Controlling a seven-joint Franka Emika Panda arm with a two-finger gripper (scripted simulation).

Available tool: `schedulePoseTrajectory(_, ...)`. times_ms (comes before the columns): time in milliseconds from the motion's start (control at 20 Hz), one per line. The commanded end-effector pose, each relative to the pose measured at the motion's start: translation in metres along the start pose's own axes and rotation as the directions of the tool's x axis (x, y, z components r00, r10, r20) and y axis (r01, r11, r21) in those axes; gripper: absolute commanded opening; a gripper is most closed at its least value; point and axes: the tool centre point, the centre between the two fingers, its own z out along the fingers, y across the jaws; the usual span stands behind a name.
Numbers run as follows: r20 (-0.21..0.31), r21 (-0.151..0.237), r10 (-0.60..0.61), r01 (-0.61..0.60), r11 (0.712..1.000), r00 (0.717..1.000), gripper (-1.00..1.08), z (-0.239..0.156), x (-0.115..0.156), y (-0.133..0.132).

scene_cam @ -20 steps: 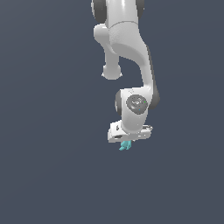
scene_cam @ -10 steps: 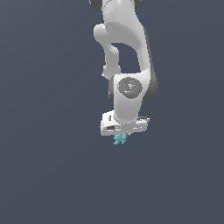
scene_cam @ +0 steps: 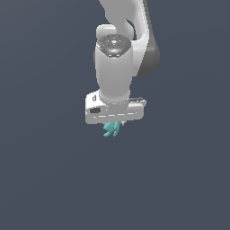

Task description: Pick up the object and move it to a goal position.

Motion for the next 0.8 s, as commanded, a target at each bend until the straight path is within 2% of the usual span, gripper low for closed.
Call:
schedulePoseTrajectory(0,0.001,0.0,-0.001,0.001,1.0,1.0,-1.0,-0.026,-0.003,0.012)
schedulePoseTrajectory(350,0.001,0.0,-0.001,0.001,1.0,1.0,-1.0,-0.078,-0.005,0.036)
schedulePoseTrajectory(750,0.001,0.0,0.0,0.0,1.0,1.0,-1.0,-0.1,-0.006,0.047)
